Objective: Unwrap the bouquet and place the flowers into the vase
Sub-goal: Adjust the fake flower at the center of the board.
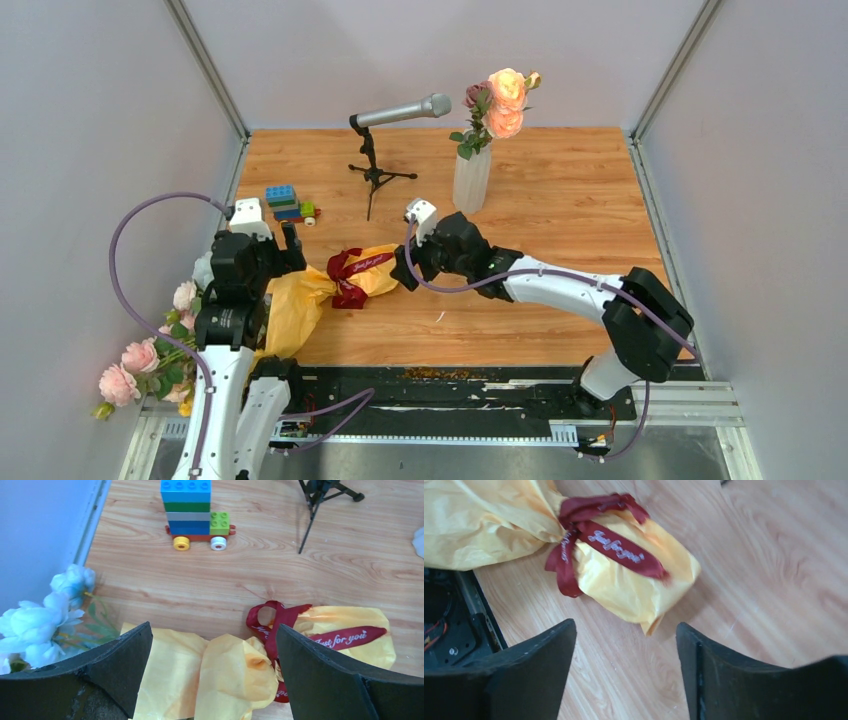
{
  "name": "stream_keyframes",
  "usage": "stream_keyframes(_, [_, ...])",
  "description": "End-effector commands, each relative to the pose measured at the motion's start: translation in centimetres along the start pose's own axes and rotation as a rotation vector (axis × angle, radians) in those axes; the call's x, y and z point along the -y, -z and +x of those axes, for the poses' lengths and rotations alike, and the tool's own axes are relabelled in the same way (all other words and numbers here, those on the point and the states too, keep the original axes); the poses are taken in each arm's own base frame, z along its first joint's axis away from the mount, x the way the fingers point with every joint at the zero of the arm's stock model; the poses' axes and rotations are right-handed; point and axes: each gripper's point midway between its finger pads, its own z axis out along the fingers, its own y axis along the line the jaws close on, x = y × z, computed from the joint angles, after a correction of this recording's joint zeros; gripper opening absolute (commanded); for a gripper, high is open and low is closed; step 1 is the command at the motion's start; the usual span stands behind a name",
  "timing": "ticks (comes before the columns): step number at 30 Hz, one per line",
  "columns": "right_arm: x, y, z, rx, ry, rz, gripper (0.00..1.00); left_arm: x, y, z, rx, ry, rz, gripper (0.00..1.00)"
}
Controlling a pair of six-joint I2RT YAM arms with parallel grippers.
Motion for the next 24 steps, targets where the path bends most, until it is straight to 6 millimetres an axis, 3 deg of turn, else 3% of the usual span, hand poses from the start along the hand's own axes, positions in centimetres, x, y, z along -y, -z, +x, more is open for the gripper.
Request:
stream_keyframes(1, [-2.4, -0.7, -3.6, 0.024, 0.282, -0.172, 0.78, -1.2, 0.1, -0.9, 0.034, 0.004, -0.073, 1.0])
stream_keyframes(6, [-4.0, -4.4, -5.5, 0.042, 0.4, -0.294, 0.81, -1.4, 0.1, -0.8, 0.028, 0.004, -0.082, 1.0])
stream_keyframes(12, [-3.9, -10.7, -4.9, -0.032, 0.446, -0.362, 0.81, -1.1, 0.1, -0.8, 0.03, 0.004, -0.069, 1.0])
stream_keyframes(13, [-3.9, -11.7, -3.9, -0.059, 0.437, -0.385, 0.81, -1.1, 0.1, -0.8, 0.029, 0.004, -0.066, 1.0])
stream_keyframes(15, [-4.3, -12.5, -3.5, -0.08, 0.42, -0.419, 0.81, -1.0, 0.1, -0.8, 0.03, 0.004, -0.064, 1.0])
stream_keyframes(19, [-5.1, -12.1, -1.3, -0.121, 0.355, -0.477, 0.81, -1.0, 0.1, -0.8, 0.03, 0.004, -0.061, 1.0])
stream_keyframes(24, [-5.8, -8.8, 3.1, -0.206, 0.254, -0.493, 0.77, -0.9, 0.1, -0.8, 0.029, 0.002, -0.056, 1.0])
